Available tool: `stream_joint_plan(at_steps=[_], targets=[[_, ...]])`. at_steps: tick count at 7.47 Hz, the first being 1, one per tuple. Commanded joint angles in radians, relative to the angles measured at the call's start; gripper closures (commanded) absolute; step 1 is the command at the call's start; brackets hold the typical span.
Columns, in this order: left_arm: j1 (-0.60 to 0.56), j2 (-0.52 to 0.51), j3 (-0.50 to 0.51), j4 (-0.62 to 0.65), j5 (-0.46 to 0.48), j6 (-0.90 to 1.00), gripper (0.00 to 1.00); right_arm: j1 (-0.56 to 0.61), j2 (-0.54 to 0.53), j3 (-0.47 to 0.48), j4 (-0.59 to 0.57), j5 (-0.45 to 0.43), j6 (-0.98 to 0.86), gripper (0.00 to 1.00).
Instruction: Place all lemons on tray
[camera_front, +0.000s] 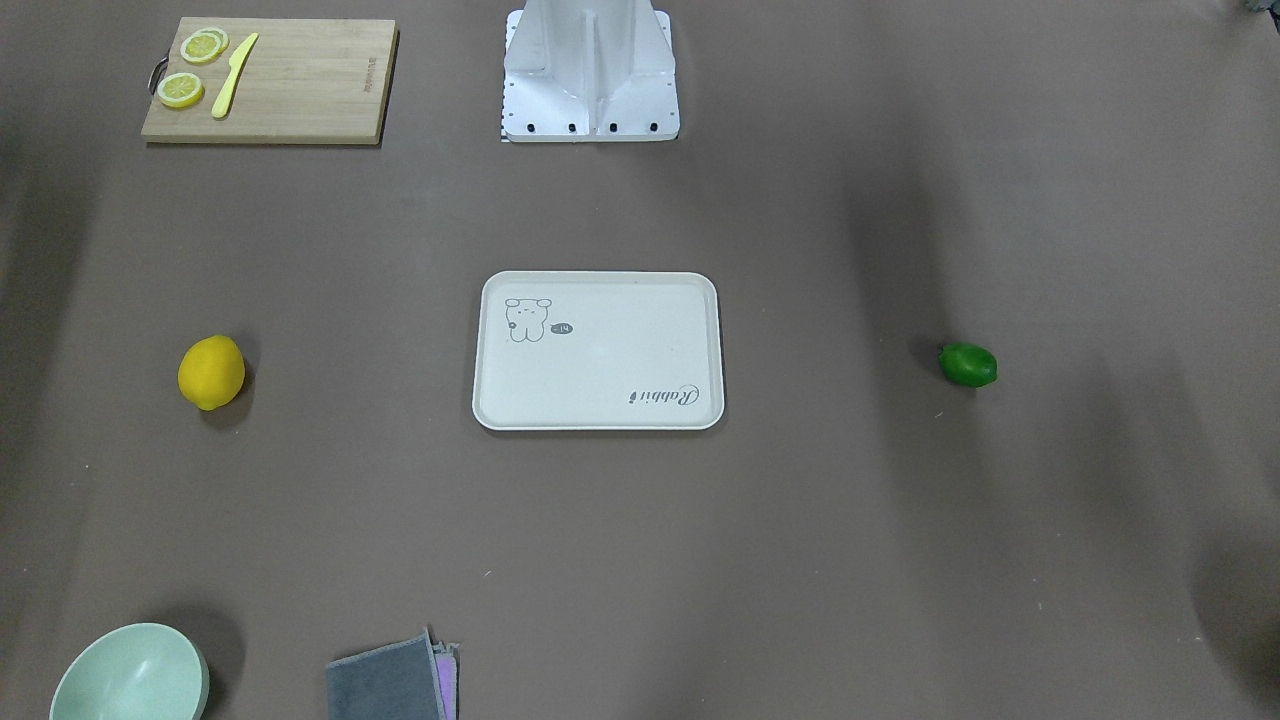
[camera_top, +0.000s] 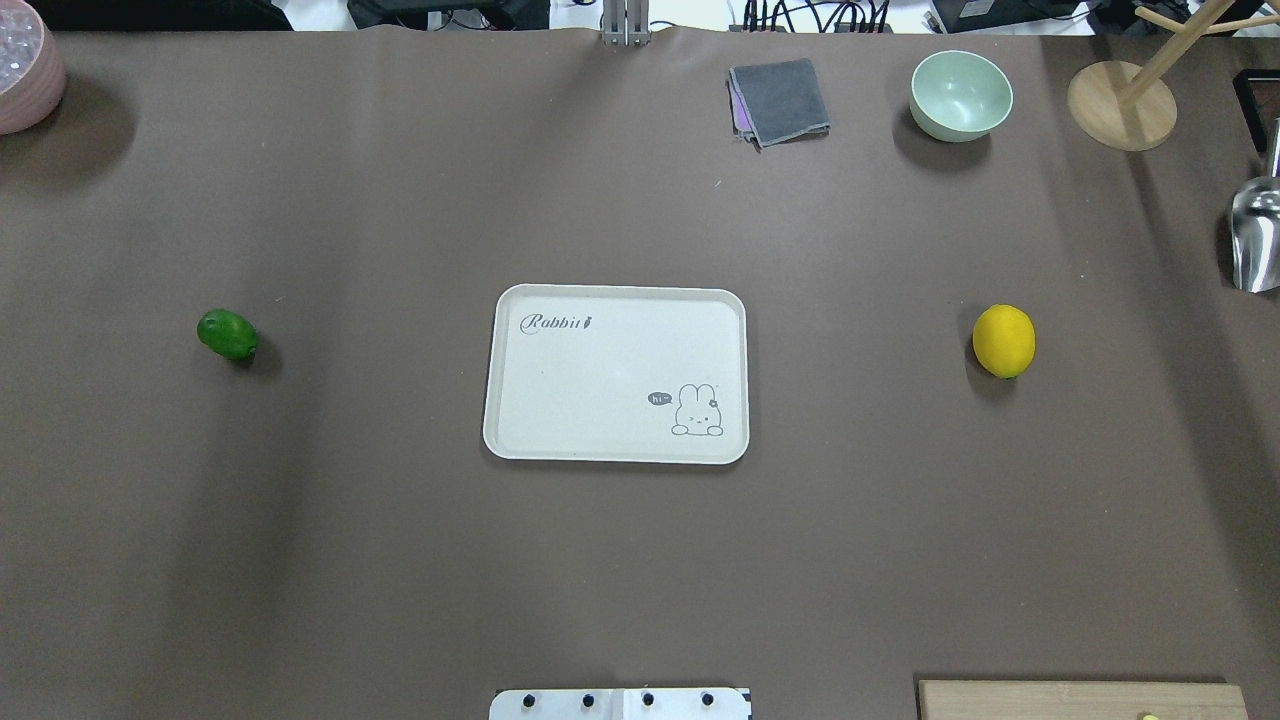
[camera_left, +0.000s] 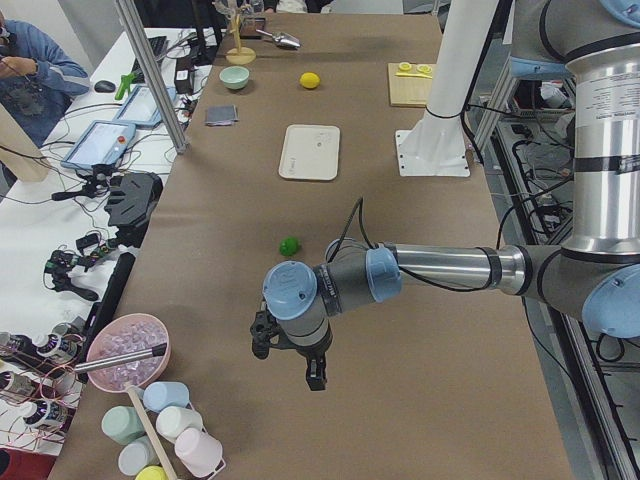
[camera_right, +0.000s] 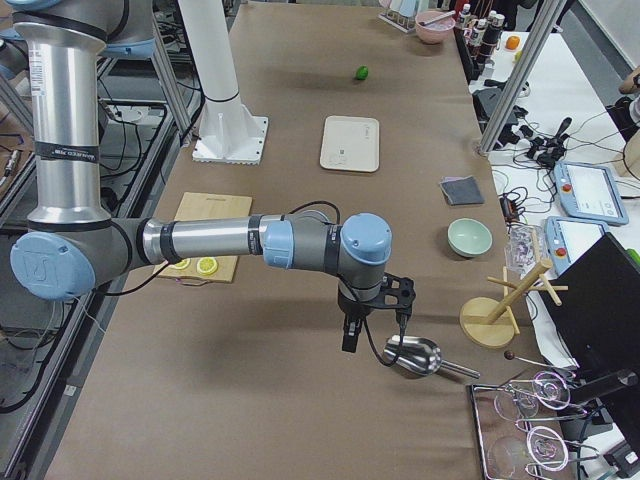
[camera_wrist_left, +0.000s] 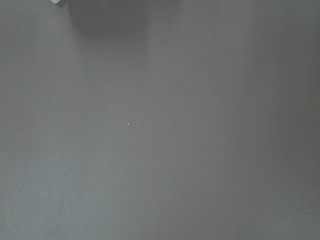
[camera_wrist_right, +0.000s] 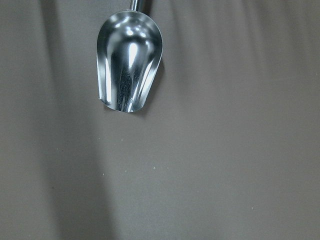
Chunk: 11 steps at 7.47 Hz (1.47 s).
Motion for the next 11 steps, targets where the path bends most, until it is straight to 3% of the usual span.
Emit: stream_joint_plan(at_steps=[1, 7, 8, 11], targets=[[0.001, -0.005, 0.002, 0.003, 0.000, -0.001, 0.02, 0.000, 0.000, 0.000, 0.000, 0.000, 0.001, 0.00], [0.007, -0.002, 0.006, -0.005, -0.001, -0.013, 0.02, -0.006, 0.012, 0.005, 0.046, 0.007, 0.004, 0.00], [0.016, -0.008, 0.006, -0.006, -0.009, -0.034, 0.02, -0.038, 0.017, 0.009, 0.048, 0.055, 0.013, 0.00], [0.126, -0.026, -0.006, -0.176, -0.014, -0.328, 0.02, -0.200, 0.078, 0.073, 0.048, 0.134, 0.239, 0.00]])
